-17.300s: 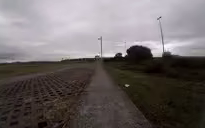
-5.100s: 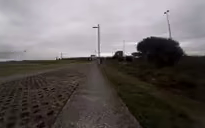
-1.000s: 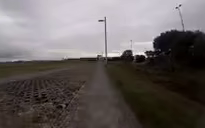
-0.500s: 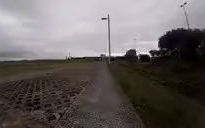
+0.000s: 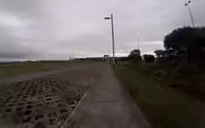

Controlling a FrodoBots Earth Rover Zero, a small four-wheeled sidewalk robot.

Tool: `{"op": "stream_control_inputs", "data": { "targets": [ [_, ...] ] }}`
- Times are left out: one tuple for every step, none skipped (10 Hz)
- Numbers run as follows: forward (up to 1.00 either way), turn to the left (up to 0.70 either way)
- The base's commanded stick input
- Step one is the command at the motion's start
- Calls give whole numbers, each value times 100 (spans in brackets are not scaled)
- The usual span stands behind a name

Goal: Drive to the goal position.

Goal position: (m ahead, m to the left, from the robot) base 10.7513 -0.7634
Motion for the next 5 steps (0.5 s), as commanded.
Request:
{"op": "stream_control_inputs", "data": {
  "targets": [
    [70,0],
    [70,0],
    [70,0],
    [70,0],
    [70,0]
  ]
}}
